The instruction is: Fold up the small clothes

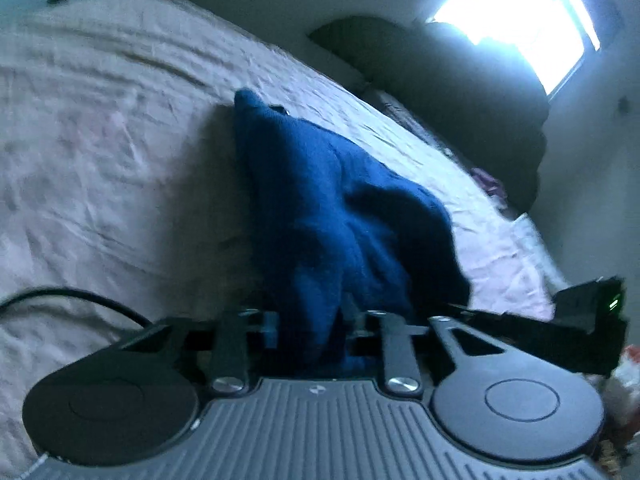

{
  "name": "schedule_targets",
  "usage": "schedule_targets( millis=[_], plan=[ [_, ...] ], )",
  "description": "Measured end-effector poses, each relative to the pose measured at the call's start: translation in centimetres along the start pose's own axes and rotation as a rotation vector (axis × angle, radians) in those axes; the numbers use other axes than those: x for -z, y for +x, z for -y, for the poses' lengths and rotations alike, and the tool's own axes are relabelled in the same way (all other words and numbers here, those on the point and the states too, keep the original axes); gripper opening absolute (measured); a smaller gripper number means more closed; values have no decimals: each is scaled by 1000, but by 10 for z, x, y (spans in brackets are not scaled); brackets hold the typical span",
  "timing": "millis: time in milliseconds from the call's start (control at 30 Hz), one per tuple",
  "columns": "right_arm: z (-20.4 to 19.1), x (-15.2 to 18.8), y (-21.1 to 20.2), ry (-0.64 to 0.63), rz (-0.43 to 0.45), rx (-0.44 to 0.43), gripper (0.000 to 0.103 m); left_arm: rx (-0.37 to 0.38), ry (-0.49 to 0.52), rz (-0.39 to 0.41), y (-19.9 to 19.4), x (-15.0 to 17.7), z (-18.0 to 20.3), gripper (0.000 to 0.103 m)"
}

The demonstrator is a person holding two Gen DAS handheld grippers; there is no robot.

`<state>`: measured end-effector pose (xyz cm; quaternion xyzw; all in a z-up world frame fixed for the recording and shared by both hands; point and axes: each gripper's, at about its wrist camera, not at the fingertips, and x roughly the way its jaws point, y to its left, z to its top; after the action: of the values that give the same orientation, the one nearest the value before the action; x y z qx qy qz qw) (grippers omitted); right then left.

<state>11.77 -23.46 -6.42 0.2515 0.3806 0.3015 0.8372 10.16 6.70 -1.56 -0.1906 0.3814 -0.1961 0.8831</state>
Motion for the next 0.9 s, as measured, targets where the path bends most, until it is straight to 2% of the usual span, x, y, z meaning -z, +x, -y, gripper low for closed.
schedule_targets(
  millis=[67, 200, 267, 367, 433, 467, 500, 567, 633, 667, 700, 733, 767, 800, 900],
  plan=[
    [3, 1, -4, 33, 18, -15, 14, 6, -11, 7, -5, -3, 1, 13],
    [4, 7, -24, 85, 52, -93, 13, 27, -47, 9, -25, -9, 2, 12],
    [0, 13, -26, 42, 23, -59, 13, 31, -42, -20, -29, -7, 2, 11],
    [-4, 23, -19, -58, -39, 58, 15, -18, -22, -78, -17, 5, -3, 13],
    [0, 23, -25, -39, -27, 51, 17, -32, -10, -83, -17, 9, -4, 18],
    [1, 21, -31, -35, 1, 65, 18, -35, -4, -77, -22, 7, -2, 28],
    [0, 16, -39, -47, 42, 88, 18, -55, 7, -62, -27, 3, 0, 30],
    [1, 0, -51, -40, 120, 106, 18, -107, 64, -5, -38, -4, 10, 34],
    [8, -21, -54, 3, 168, 75, 19, -171, 158, 65, -46, -15, 28, 45],
    [12, -31, -52, 28, 183, 51, 25, -191, 206, 97, -47, -21, 37, 56],
    [15, -44, -46, 47, 192, 33, 37, -201, 236, 125, -46, -25, 45, 65],
    [19, -57, -36, 59, 191, 23, 44, -212, 269, 155, -44, -30, 53, 68],
    [22, -66, -28, 64, 184, 25, 61, -221, 301, 169, -39, -34, 62, 70],
    [26, -77, -16, 67, 175, 36, 69, -229, 328, 172, -32, -37, 69, 71],
    [30, -104, 18, 29, 138, 67, 69, -231, 379, 160, -9, -41, 85, 71]
  ],
)
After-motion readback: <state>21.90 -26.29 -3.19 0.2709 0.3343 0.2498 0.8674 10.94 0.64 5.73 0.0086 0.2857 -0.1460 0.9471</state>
